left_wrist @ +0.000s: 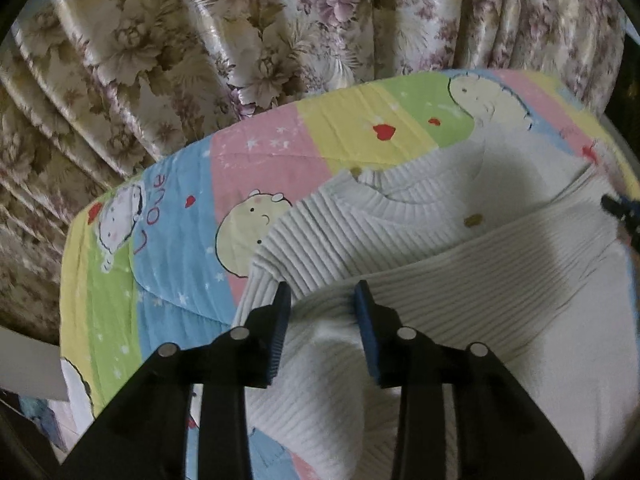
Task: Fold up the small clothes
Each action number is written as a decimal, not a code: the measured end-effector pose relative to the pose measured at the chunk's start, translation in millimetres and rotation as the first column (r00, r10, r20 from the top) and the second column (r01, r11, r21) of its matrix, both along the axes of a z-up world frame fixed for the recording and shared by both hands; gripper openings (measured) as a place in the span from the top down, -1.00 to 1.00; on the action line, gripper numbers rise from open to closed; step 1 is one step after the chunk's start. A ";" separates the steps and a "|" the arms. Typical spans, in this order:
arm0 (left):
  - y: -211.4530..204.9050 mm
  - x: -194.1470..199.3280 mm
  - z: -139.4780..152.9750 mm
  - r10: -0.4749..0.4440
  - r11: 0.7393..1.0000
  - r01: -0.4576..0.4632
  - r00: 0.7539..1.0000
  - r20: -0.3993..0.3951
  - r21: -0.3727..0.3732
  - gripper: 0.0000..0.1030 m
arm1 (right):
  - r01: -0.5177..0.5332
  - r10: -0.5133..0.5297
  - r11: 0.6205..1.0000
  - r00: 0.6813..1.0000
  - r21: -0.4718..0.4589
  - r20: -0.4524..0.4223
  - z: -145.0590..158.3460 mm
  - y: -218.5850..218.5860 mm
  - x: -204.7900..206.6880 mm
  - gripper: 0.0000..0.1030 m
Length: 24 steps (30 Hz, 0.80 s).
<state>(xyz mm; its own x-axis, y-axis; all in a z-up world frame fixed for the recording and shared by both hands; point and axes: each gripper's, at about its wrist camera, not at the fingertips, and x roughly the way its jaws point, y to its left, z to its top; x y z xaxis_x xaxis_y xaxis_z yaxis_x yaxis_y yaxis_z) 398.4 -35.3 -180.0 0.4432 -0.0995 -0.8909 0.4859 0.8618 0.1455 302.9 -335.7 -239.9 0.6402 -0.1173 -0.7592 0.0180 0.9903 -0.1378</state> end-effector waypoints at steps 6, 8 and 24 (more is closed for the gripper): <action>16.4 -25.5 17.9 0.007 0.999 -0.003 0.996 0.085 -0.042 -0.26 | -0.050 0.050 0.998 0.999 -0.043 -0.006 -1.4 0.6 1.8 0.59; 28.7 -41.3 29.2 0.012 0.998 -0.004 0.992 0.125 -0.059 -0.28 | -0.049 0.049 0.999 0.999 -0.005 0.001 2.8 -3.0 0.3 0.55; 34.5 -65.0 -22.9 -0.137 0.990 0.134 0.989 0.060 0.050 0.41 | -0.076 0.076 0.997 0.996 -0.007 -0.035 0.3 4.8 -0.4 0.64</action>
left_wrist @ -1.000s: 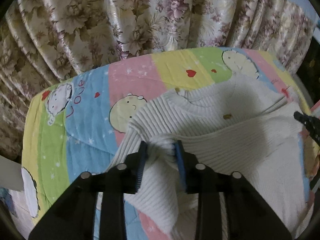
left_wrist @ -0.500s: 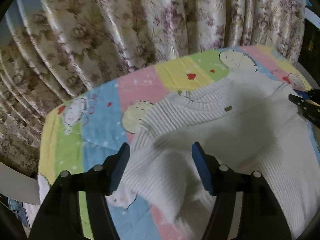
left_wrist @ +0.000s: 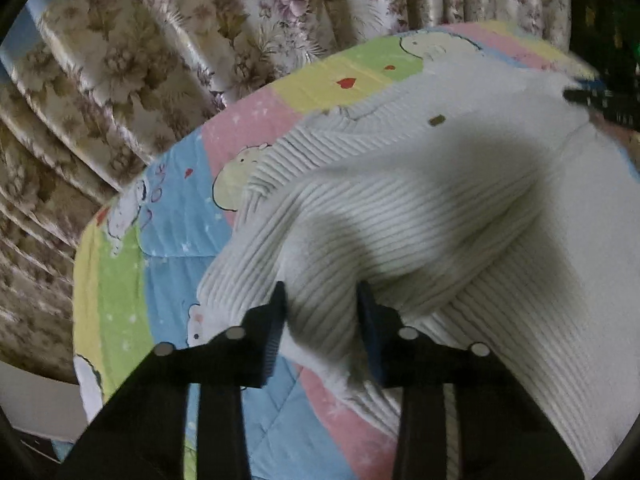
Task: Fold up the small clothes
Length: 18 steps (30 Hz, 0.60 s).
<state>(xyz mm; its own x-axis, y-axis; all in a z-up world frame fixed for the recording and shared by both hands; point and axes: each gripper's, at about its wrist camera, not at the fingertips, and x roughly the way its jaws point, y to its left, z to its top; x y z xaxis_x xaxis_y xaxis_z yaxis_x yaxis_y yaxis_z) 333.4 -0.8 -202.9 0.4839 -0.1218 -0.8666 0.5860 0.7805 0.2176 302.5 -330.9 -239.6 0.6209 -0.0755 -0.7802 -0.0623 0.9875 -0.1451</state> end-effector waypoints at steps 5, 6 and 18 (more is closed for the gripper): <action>13.7 -4.4 12.5 0.002 0.996 -0.004 1.000 -0.029 -0.087 0.51 | -0.004 0.003 0.995 1.000 0.100 0.009 15.1 -2.5 -8.5 0.72; 19.4 -6.4 15.5 -0.003 0.994 -0.002 0.999 -0.044 -0.112 0.51 | -0.007 0.006 0.992 1.000 0.123 0.009 18.6 -2.4 -11.2 0.73; 36.3 -27.0 18.0 -0.085 0.989 0.069 0.989 -0.119 -0.129 0.51 | 0.048 -0.047 0.993 0.999 0.108 -0.009 14.0 -13.8 -16.9 0.73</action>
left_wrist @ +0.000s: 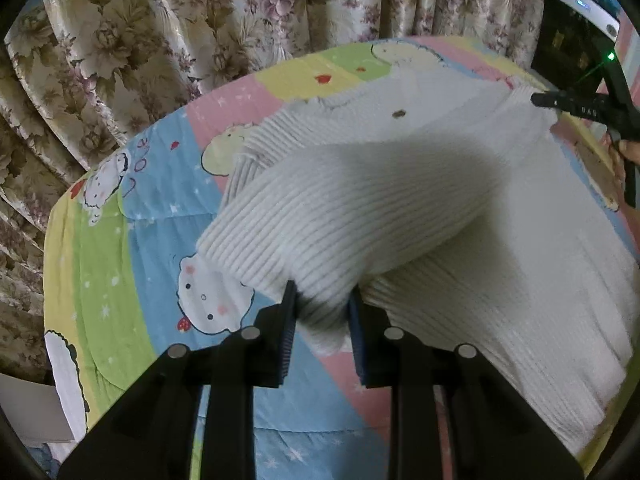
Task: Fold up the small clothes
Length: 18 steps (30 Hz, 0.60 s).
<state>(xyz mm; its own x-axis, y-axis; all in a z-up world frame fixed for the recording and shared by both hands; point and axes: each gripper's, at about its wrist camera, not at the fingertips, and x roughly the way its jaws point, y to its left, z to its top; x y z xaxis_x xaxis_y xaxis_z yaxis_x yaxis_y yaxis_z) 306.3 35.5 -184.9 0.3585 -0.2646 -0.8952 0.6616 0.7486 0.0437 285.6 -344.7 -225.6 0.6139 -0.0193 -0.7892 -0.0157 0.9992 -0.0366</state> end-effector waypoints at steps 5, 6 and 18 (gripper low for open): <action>-10.7 3.6 -7.4 -0.007 0.999 0.005 1.000 0.029 0.049 0.30 | 0.025 -0.025 0.999 1.000 -0.032 0.007 -13.3 -5.0 7.7 0.66; -12.3 4.0 -9.8 -0.007 0.998 0.005 1.000 0.029 0.059 0.21 | 0.029 -0.028 0.999 0.999 -0.042 0.024 -13.5 -5.5 6.8 0.51; 16.7 2.4 38.7 0.157 0.980 -0.143 0.983 0.095 -0.137 -0.62 | 0.124 -0.142 0.973 0.986 0.197 0.082 21.8 -72.4 -5.2 -0.02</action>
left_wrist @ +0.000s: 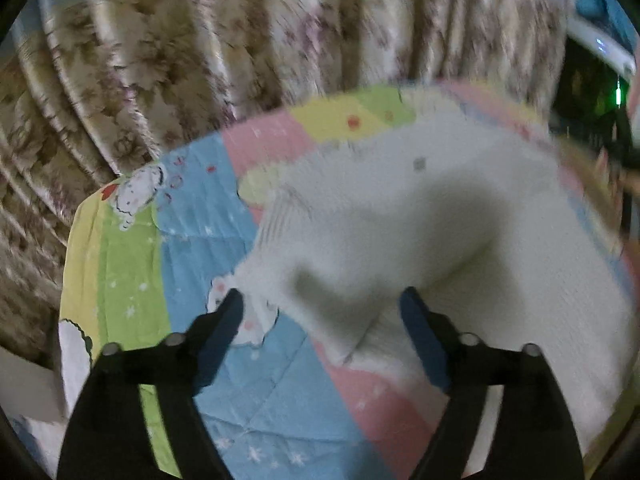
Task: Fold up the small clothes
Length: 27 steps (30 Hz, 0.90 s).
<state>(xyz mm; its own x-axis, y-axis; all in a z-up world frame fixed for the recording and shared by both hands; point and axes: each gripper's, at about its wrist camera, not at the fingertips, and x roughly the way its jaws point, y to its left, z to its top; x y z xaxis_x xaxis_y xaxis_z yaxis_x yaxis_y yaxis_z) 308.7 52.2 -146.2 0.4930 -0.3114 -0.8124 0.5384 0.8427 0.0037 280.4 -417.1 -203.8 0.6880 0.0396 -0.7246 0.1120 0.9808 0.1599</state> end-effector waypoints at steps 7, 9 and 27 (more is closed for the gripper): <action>-31.9 35.5 -16.0 0.130 0.987 -0.141 0.984 -0.126 -0.084 -0.61 | -0.061 0.076 0.991 0.989 0.115 -0.124 -30.4 23.4 11.6 0.53; -44.6 39.2 -27.0 0.133 0.989 -0.141 0.983 -0.130 -0.053 -0.61 | -0.085 0.095 0.993 0.988 0.083 -0.122 -30.7 36.2 11.0 0.81; -42.0 36.9 -30.3 0.205 0.976 -0.205 0.979 -0.003 0.072 -0.62 | 0.055 -0.056 0.998 0.998 -0.027 -0.034 -17.8 12.0 -6.6 0.03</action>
